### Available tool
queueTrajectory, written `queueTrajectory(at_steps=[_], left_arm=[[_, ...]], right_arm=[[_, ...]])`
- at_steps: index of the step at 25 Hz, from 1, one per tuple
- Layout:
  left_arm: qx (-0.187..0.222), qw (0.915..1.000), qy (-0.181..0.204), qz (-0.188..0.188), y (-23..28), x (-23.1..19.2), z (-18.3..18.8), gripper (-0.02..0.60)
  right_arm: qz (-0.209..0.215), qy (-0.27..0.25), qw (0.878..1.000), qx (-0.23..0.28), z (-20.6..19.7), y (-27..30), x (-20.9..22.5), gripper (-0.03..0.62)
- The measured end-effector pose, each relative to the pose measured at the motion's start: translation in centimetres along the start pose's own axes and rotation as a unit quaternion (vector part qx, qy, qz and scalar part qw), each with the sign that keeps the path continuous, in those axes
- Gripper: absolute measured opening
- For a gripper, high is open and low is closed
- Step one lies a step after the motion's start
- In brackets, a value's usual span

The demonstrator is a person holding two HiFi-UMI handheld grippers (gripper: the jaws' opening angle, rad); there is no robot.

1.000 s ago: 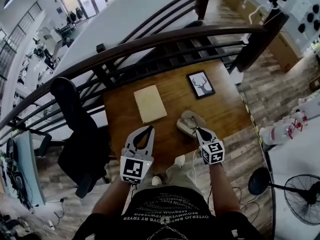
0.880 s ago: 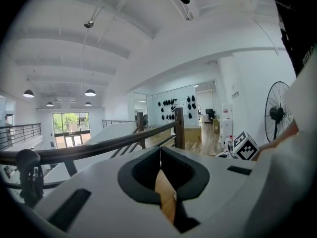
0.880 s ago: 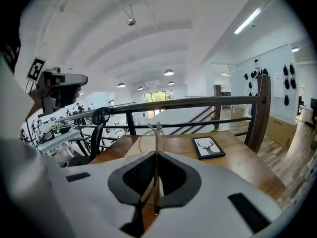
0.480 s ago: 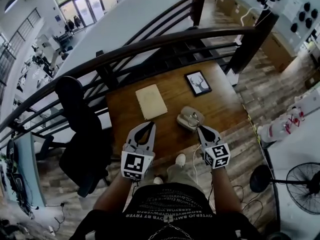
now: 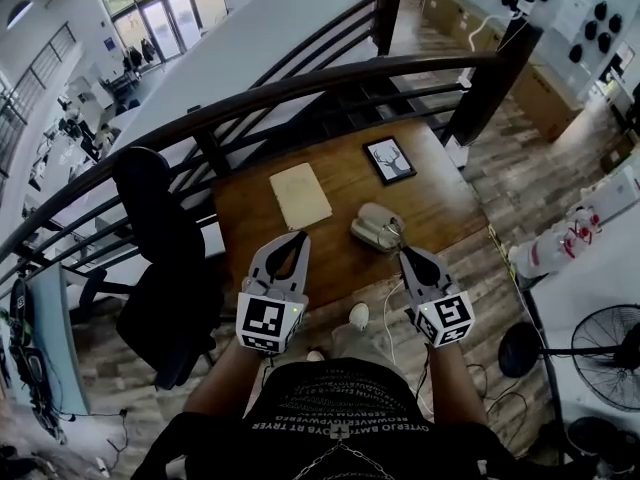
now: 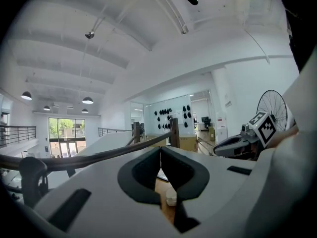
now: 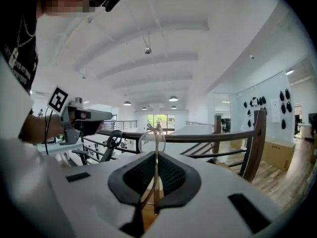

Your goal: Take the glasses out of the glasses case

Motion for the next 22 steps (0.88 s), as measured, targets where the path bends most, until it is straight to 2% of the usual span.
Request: queueTrajectory(at_steps=[10, 22], left_arm=[[0.017, 0.9997, 0.000, -0.018, -2.7, 1.1, 1.4, 0.029], [0.019, 0.9995, -0.009, -0.024, -1.9, 1.7, 1.4, 0.029]], right_arm=[[-0.013, -0.034, 0.997, 0.068, 6.3, -5.4, -2.8, 0.025], [-0.019, -0.028, 0.997, 0.070, 6.0, -6.2, -2.6, 0.025]])
Point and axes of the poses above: the fingertips, and each gripper's own axes: y forward along the fingers, x to its right, z out of its top, the point moved 1 cm from there along -y, backward along the fingers, and after that the axes turned 3 degrees about -x, right-handed, at the moved point
